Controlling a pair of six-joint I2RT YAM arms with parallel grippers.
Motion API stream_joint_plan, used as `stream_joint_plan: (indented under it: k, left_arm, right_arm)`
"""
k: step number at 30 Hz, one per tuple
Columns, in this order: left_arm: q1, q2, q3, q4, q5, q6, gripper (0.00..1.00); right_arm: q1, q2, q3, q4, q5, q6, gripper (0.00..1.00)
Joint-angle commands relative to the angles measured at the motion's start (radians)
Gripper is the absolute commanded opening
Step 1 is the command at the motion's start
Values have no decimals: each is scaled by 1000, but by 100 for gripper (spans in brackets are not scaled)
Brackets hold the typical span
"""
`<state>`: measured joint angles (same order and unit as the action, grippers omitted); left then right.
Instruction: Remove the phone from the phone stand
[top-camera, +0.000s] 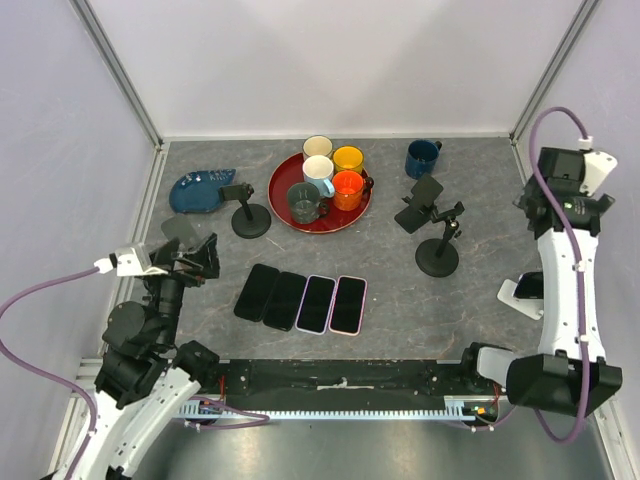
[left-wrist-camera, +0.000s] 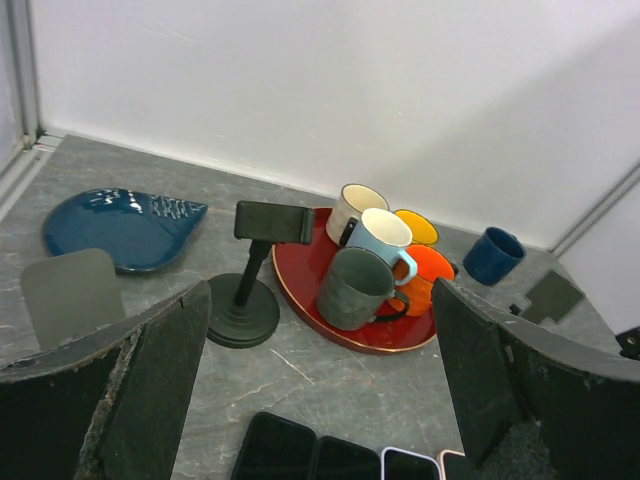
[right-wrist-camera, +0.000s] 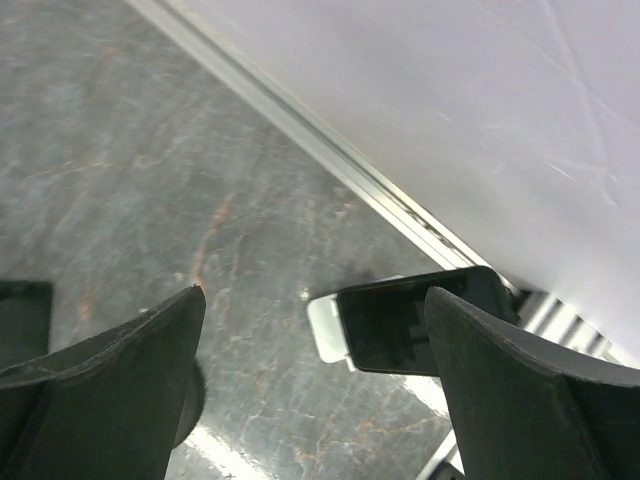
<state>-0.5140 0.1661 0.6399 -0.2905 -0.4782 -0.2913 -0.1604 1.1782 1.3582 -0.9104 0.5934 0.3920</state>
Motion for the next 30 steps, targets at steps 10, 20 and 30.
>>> stream_joint_plan:
  k: [10,20,30]
  left_arm:
    - [-138,-120,-31,10,-71,14,97]
    - [-175,-151,-36,8,-77,17,97]
    - [-196,-145,-37,10,-73,18,97]
  right_arm:
    - [-321,55,-82,-70,-38,-2,98]
    - [-424,40,-156,-35,-78,-4,97]
    - [-490,-12,-307,60,-279,-10,93]
